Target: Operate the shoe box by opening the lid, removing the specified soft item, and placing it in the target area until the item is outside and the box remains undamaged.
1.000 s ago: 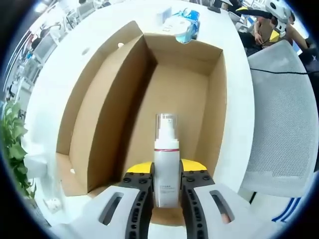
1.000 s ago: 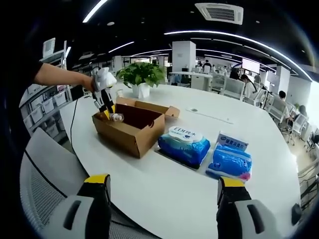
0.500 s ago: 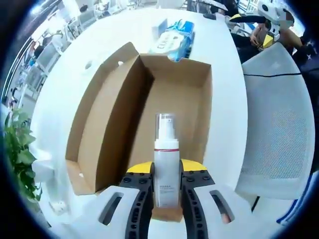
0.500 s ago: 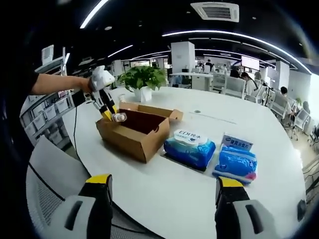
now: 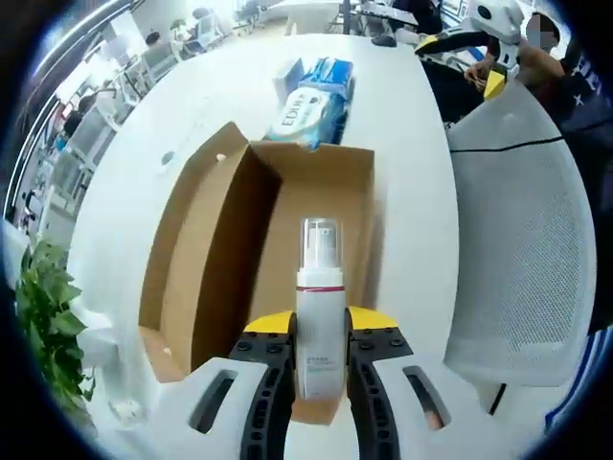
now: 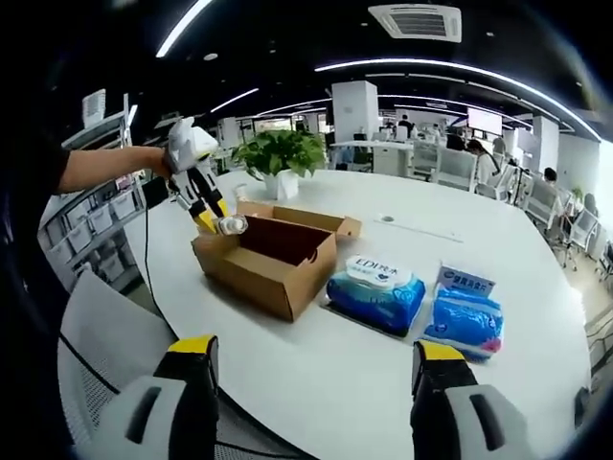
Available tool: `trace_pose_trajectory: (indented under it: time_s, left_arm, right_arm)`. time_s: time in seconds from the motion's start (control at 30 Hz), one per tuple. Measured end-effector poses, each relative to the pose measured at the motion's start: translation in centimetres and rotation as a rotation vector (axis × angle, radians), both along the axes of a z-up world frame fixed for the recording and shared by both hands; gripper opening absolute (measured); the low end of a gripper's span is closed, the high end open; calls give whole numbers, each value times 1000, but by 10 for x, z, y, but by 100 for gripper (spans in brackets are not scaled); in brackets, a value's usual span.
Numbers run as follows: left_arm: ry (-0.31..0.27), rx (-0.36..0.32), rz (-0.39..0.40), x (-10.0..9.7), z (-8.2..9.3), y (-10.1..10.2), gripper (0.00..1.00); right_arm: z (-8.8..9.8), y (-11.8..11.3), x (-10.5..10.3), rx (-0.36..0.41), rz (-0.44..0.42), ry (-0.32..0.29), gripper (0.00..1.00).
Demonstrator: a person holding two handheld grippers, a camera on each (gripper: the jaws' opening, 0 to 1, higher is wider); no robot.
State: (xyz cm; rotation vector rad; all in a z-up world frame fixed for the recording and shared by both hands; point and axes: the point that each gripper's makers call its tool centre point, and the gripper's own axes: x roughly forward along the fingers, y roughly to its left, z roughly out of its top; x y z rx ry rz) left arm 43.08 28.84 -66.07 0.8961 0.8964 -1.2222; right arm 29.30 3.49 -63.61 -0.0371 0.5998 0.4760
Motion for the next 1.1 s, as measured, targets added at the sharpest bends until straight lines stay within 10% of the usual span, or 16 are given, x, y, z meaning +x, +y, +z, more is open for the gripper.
trace_pose_trajectory:
  time_s: [1.1]
  left_arm:
    - [-68,-131,-120,-65,26,-57,17]
  right_arm:
    - [12,48,3,163,36,45,72]
